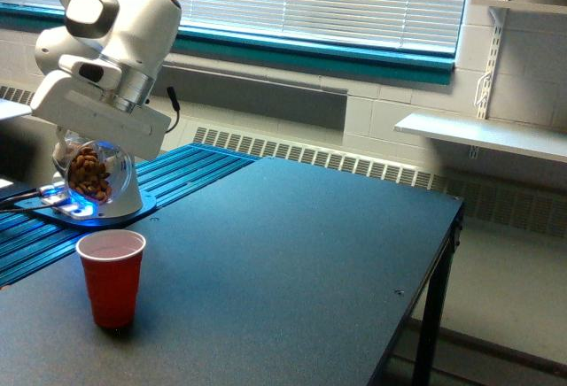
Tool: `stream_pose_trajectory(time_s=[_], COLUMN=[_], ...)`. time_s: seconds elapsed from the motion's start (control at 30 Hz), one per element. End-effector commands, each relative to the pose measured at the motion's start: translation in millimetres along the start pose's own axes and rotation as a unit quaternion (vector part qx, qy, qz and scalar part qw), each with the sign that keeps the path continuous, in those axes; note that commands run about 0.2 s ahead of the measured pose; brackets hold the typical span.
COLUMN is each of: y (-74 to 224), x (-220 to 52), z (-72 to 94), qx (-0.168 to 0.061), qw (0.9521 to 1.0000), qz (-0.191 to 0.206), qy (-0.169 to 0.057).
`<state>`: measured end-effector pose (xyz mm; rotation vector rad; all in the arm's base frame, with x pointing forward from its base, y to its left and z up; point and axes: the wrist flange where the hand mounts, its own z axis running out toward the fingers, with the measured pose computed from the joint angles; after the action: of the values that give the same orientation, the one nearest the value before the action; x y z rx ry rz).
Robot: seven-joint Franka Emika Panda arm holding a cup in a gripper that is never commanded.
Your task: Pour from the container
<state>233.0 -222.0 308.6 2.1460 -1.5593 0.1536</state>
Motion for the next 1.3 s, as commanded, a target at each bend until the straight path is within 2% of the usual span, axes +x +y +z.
stream_pose_trajectory(time_s=[0.03,0.83,1.3], y=[-7.2,-26.0,-26.9], x=[-3.7,-2.0,0.9], z=[4.9,8.1,7.5], qx=[-0.013,-0.038,-0.058], qw=[0.9999,0.999,0.9982], qz=[0.003,-0.021,-0.015], qy=[-0.001,-0.001,-0.002])
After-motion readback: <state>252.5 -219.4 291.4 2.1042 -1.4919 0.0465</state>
